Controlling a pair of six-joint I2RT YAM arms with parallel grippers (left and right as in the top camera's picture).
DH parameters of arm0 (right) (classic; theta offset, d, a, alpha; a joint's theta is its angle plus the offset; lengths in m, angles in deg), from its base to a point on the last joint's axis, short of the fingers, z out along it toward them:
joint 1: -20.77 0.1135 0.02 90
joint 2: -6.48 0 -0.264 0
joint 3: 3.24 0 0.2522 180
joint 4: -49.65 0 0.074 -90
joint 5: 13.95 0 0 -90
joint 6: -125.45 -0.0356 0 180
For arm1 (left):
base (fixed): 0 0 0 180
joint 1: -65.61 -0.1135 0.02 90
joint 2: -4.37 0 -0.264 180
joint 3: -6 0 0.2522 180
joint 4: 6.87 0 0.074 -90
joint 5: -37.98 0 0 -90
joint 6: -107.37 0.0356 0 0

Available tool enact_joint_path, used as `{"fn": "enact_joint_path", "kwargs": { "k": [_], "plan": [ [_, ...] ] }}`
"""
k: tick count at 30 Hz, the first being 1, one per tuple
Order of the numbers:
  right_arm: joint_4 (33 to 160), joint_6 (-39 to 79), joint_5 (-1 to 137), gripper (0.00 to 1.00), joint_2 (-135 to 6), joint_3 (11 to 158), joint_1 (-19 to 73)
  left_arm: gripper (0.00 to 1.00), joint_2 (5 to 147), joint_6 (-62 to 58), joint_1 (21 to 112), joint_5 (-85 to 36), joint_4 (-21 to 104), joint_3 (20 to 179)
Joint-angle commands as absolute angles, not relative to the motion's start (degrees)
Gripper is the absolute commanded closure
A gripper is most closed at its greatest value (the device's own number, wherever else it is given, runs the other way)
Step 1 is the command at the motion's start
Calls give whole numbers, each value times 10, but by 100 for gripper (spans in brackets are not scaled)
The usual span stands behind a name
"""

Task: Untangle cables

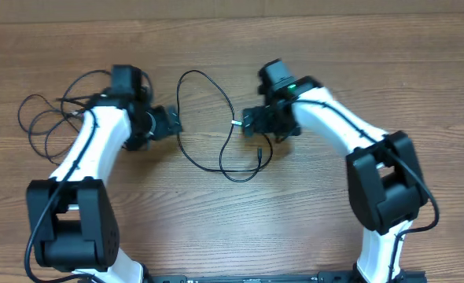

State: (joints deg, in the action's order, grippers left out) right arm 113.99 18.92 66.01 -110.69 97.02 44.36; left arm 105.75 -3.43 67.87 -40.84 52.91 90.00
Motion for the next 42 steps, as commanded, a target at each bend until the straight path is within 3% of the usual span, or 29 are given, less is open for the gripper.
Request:
{"fn": "enact_joint_path", "kwargs": {
  "k": [1, 10, 11, 12, 14, 24, 26, 28, 30, 33, 42],
  "plan": [
    [1157, 188, 665, 0, -1088, 979, 390, 0, 1063, -19, 725, -371, 532, 869],
    [1207, 187, 687, 0, -1088, 967, 277, 0, 1063, -71, 837, -371, 530, 835],
    [1211, 187, 675, 0, -1088, 967, 271, 6, 1063, -84, 852, -371, 527, 835],
    [1213, 187, 654, 0, -1088, 967, 266, 22, 1063, -87, 867, -371, 527, 835],
    [1206, 187, 657, 0, -1088, 967, 265, 33, 1063, -100, 884, -371, 520, 835],
    [1174, 187, 657, 0, -1088, 967, 265, 67, 1063, -313, 950, -446, 482, 835],
    [1174, 187, 657, 0, -1088, 967, 265, 82, 1063, -353, 957, -458, 484, 835],
    [1174, 187, 657, 0, -1088, 967, 265, 88, 1063, -390, 961, -473, 484, 835],
    [1174, 187, 657, 0, -1088, 967, 265, 87, 1063, -413, 961, -488, 484, 835],
    [1173, 187, 657, 0, -1088, 967, 265, 67, 1063, -441, 961, -508, 484, 835],
    [1173, 187, 657, 0, -1088, 967, 265, 66, 1063, -464, 962, -520, 486, 814]
  ]
}}
